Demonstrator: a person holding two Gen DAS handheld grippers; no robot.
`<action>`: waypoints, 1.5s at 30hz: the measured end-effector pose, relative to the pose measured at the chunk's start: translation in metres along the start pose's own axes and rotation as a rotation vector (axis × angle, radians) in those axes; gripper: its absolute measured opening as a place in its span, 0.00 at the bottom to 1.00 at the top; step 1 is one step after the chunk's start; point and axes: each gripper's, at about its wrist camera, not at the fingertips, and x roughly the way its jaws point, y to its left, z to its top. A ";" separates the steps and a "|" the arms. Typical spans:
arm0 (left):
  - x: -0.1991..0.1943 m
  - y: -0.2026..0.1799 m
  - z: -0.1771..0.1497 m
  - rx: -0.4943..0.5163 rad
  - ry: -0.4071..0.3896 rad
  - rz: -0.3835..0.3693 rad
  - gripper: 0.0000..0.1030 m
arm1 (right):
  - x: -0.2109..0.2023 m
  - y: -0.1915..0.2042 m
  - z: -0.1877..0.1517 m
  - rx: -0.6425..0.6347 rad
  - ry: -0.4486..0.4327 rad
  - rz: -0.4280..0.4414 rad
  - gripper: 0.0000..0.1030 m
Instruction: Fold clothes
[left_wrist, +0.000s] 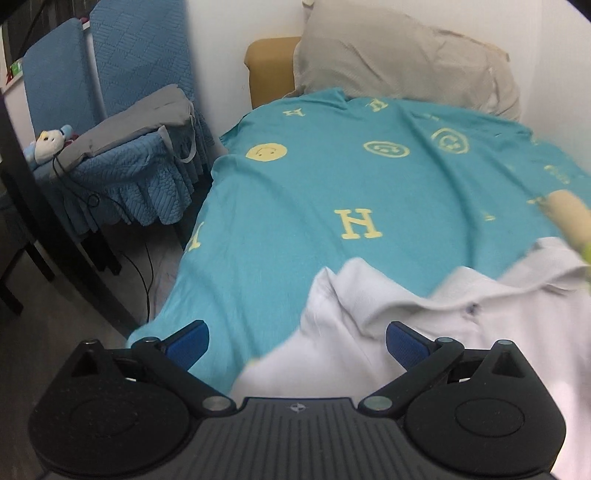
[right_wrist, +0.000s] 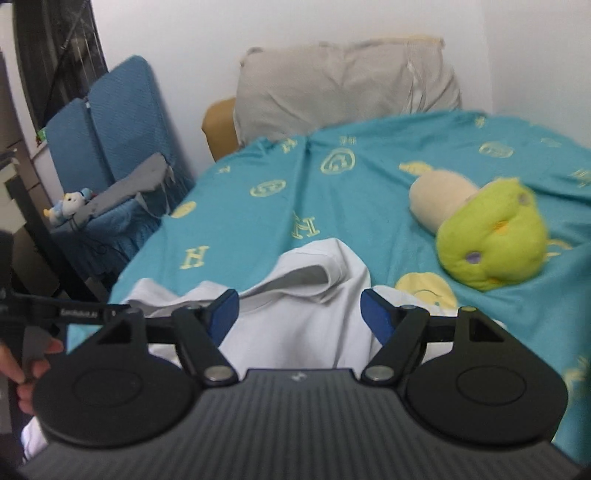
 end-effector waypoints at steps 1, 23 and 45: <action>-0.010 0.004 -0.003 -0.009 -0.001 -0.011 1.00 | -0.015 0.004 -0.006 0.004 0.002 -0.015 0.72; -0.348 0.000 -0.253 -0.143 -0.203 -0.047 1.00 | -0.102 0.066 -0.179 -0.221 0.073 -0.167 0.93; -0.329 0.006 -0.256 -0.258 -0.134 -0.087 1.00 | -0.102 0.061 -0.178 -0.183 0.089 -0.147 1.00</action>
